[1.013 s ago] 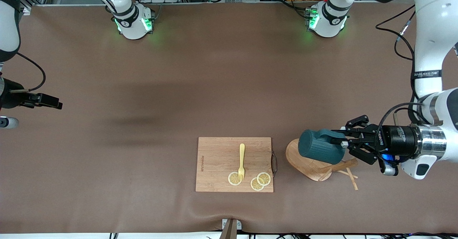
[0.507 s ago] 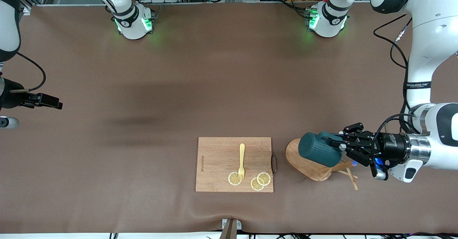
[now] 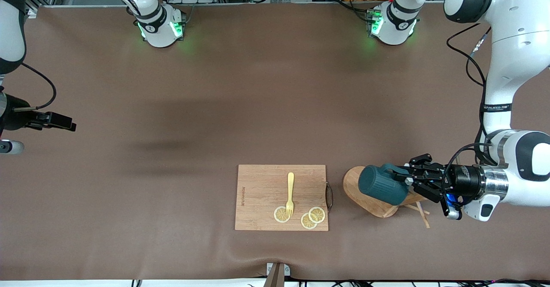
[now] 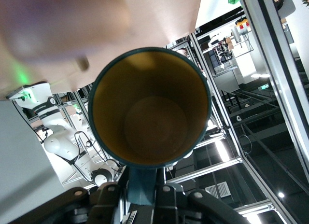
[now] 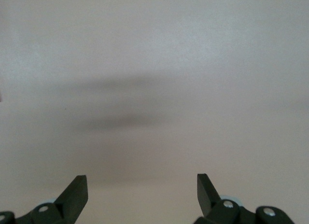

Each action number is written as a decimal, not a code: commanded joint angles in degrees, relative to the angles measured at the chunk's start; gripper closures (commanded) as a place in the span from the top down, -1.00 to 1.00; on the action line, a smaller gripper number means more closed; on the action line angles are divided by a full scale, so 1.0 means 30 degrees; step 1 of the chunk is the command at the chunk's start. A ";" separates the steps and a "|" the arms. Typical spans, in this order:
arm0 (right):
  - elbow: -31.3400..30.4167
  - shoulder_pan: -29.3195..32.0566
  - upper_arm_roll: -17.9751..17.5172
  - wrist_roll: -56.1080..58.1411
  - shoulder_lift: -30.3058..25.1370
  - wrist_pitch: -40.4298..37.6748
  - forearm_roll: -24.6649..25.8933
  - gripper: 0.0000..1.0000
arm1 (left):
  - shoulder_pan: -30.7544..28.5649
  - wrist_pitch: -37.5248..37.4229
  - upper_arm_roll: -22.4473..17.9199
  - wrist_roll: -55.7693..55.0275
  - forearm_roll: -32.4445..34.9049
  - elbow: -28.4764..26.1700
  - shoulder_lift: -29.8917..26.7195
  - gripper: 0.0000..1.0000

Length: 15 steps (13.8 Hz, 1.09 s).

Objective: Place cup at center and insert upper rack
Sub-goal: 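Hook the mug handle onto a mug-tree peg with the left gripper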

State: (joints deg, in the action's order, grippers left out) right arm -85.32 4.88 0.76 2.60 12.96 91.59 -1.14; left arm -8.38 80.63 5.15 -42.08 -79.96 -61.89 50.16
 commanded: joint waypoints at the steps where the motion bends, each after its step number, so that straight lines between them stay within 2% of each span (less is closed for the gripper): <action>1: -0.0299 0.0044 -0.0079 -0.0191 -0.0366 -0.0003 -0.0176 1.00 | -0.0136 -0.0333 -0.0191 0.0462 -0.0328 -0.0084 0.0038 -1.00; 15: -0.0299 0.0014 -0.0079 -0.0133 -0.0307 -0.0032 -0.0176 1.00 | -0.0078 -0.0450 -0.0485 -0.0149 -0.0298 -0.0377 -0.0019 -1.00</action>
State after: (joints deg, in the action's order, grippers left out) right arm -85.38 4.87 0.70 2.60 12.96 91.53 -1.14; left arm -8.83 80.13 4.08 -41.74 -79.96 -62.42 50.72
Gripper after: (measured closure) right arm 0.000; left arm 0.793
